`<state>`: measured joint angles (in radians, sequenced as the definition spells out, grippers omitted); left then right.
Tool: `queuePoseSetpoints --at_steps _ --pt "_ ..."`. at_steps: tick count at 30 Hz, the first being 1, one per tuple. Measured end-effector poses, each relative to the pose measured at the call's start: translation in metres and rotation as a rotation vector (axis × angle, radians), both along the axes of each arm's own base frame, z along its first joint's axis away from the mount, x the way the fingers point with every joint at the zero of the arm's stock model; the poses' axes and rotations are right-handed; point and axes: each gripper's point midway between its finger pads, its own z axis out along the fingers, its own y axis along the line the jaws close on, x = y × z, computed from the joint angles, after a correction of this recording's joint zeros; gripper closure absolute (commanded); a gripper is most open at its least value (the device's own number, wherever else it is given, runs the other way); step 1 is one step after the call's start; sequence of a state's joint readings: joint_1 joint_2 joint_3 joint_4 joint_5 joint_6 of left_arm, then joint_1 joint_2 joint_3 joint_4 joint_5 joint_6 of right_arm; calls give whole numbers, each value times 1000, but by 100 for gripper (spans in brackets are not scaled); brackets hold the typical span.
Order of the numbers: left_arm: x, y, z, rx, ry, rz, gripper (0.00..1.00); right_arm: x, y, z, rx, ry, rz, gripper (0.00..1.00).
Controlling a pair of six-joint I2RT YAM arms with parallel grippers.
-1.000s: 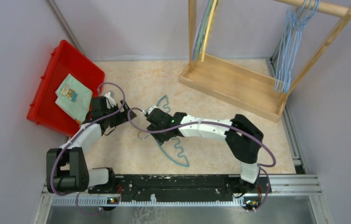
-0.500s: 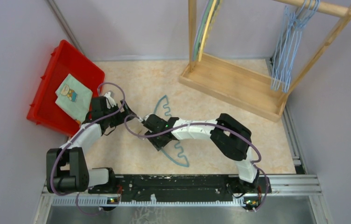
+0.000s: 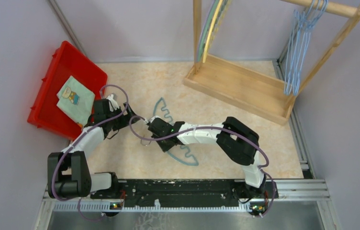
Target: Organize the hangers
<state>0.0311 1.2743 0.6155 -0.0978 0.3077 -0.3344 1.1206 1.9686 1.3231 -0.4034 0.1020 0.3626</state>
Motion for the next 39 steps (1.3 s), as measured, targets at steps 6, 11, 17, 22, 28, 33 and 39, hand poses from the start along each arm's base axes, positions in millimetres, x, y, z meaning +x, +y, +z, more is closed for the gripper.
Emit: queuePoseSetpoints --at_steps 6,11,17,22,28,33,39 --pt "0 0 0 -1 -1 0 1 10 -34 20 51 75 -106 100" --pt "0 -1 3 -3 -11 -2 0 60 -77 109 302 35 -342 100" --pt "1 -1 7 -6 -22 -5 1 68 -116 198 609 -4 -491 100" --pt "0 -3 7 -12 -23 -11 1 49 -127 228 709 19 -534 100" --pt "1 -5 9 -21 -27 -20 1 39 -154 261 759 -23 -612 100" --pt "1 -7 10 -31 -33 -27 0 44 -181 328 833 -160 -675 100" --pt "1 -9 12 -40 -36 -33 0 59 -213 400 919 -378 -752 100"
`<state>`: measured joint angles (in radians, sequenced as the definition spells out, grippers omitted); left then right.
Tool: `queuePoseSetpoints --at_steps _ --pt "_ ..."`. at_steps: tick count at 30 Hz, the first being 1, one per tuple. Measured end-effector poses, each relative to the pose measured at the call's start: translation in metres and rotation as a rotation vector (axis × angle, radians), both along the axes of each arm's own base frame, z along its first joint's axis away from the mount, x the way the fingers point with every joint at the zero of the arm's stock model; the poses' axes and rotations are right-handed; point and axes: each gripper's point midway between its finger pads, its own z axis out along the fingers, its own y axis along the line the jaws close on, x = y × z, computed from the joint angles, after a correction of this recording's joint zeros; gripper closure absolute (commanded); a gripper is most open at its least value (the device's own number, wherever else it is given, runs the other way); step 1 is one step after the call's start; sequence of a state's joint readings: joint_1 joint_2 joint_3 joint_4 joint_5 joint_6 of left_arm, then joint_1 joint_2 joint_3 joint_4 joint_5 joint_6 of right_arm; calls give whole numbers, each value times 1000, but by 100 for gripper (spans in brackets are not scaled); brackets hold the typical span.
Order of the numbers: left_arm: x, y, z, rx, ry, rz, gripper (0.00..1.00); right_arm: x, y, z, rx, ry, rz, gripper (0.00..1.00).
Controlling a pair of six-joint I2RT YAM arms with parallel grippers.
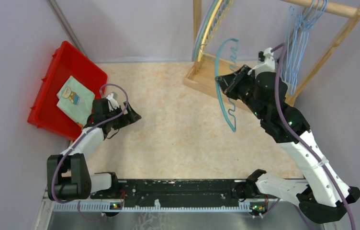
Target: Organize the hangers
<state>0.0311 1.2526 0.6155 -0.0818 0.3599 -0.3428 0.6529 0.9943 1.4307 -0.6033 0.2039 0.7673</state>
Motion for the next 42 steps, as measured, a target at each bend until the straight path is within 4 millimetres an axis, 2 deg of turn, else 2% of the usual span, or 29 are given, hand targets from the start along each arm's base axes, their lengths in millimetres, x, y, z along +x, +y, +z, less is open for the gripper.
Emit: queuePoseSetpoints --at_steps 3,8,14,18,22,27,34,42 --pt "0 -1 0 -3 0 -2 1 14 -17 14 3 -55 -96 100" --pt "0 -1 0 -5 -1 -5 0 43 -34 30 -4 -119 -212 100" --pt "0 -1 0 -5 -1 -5 1 91 -68 60 73 -202 -338 100" --pt "0 -1 0 -5 -1 -4 1 116 -89 79 152 -249 -382 100" --pt "0 -1 0 -4 0 -4 1 134 -93 96 230 -291 -364 100" --pt "0 0 0 1 0 1 0 149 -82 113 282 -329 -307 100" --pt "0 1 -1 4 3 2 1 171 -83 113 316 -348 -308 100" --pt "0 2 -4 12 9 4 1 211 -95 90 347 -317 -349 100"
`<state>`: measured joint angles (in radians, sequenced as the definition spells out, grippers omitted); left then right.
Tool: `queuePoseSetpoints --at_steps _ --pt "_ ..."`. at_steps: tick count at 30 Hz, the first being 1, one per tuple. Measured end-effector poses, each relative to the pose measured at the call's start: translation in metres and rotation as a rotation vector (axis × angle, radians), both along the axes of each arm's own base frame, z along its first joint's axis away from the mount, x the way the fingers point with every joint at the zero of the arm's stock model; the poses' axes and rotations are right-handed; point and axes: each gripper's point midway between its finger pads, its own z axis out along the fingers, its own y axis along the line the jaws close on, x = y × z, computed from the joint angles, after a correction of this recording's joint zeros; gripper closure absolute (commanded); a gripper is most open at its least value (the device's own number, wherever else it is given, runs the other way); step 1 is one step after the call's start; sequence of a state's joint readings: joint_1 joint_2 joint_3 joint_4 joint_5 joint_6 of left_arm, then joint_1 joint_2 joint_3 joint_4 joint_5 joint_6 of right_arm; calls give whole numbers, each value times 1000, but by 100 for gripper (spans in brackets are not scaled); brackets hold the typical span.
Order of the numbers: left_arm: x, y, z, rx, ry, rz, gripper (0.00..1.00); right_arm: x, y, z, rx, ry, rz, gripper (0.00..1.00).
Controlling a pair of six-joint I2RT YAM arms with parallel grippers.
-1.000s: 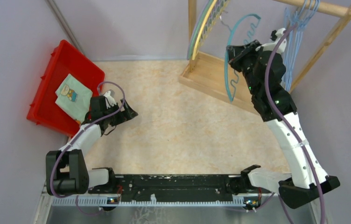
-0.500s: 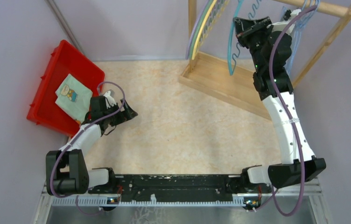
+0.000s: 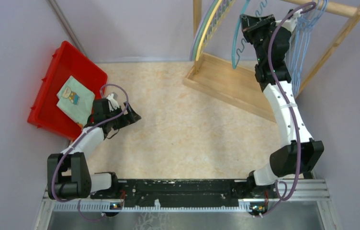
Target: Organize the hangers
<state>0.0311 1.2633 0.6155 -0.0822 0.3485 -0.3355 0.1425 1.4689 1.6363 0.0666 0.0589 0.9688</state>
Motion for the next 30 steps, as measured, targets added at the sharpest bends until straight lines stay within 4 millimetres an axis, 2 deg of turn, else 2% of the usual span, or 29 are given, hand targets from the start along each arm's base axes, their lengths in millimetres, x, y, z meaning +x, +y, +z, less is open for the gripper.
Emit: queuePoseSetpoints --at_steps 6,10,12,13,14,15,16,19,23,26,30 --pt "0 0 -1 4 0 -1 0 16 8 -24 13 29 32 100" --pt "0 1 -1 9 -2 -6 1 17 10 -27 26 13 45 79" --pt "0 1 -1 12 -2 -8 0 17 10 -37 25 29 49 71" --pt "0 1 -2 13 -2 -9 0 17 11 -45 19 46 51 59" --pt "0 1 -2 14 -2 -11 0 17 11 -54 16 68 51 38" --pt "0 1 -2 15 -1 -11 0 18 11 -63 10 91 52 21" --pt "0 1 -2 15 -1 -12 0 19 11 -74 -7 118 51 13" --pt "0 1 -2 17 -2 -13 0 20 11 -96 -46 182 51 10" --pt "0 0 -2 21 -3 -18 0 12 10 -106 -131 221 44 9" --pt "-1 -2 -3 35 -2 -28 1 -3 9 -106 -217 235 31 8" --pt "2 -16 2 81 -16 -74 0 -35 18 -111 -378 246 24 7"
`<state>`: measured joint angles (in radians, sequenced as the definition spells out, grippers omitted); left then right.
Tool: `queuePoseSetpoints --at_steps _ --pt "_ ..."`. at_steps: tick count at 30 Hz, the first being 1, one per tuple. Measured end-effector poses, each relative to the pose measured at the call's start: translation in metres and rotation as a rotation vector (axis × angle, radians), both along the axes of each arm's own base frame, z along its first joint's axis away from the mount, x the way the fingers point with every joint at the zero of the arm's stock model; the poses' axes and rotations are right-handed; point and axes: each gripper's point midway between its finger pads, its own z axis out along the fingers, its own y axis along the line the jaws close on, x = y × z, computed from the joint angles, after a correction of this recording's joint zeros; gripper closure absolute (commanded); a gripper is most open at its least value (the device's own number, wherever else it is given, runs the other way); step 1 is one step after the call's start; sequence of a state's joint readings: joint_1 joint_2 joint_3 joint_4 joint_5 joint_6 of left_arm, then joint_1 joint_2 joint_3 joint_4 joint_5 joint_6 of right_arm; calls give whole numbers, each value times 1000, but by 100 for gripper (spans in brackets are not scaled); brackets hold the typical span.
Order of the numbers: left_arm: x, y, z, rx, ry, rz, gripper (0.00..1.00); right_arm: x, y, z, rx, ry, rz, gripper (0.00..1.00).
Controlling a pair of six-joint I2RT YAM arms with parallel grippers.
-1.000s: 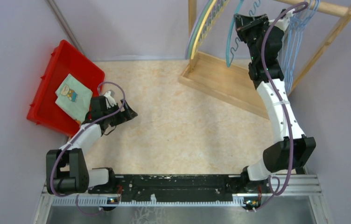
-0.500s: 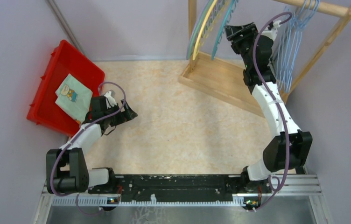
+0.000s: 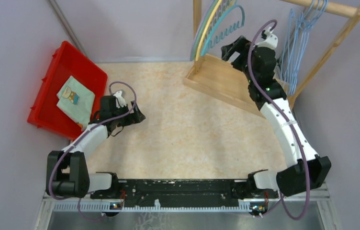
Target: Organize the hangers
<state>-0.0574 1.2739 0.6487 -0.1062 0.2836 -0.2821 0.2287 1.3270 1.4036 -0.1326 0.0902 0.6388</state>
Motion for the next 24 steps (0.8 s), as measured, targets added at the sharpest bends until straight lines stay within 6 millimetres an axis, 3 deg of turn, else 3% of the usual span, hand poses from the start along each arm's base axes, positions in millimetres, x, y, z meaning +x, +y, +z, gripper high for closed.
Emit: queuePoseSetpoints --at_steps 4,6,12,14,18,24 --pt "9 -17 5 44 -18 -50 0 -30 13 -28 -163 40 38 6" --pt "12 -24 6 59 -19 -69 1 -45 13 -59 -244 92 59 6" --pt "22 -44 2 100 -11 -119 1 -90 -11 -169 -445 280 93 4" --pt "26 -49 -1 110 -6 -135 1 -103 -17 -194 -493 317 112 4" --pt "31 -56 -6 125 -5 -162 1 -110 -22 -217 -534 347 116 3" --pt "33 -58 -13 144 -6 -185 1 -98 -25 -240 -569 395 93 2"
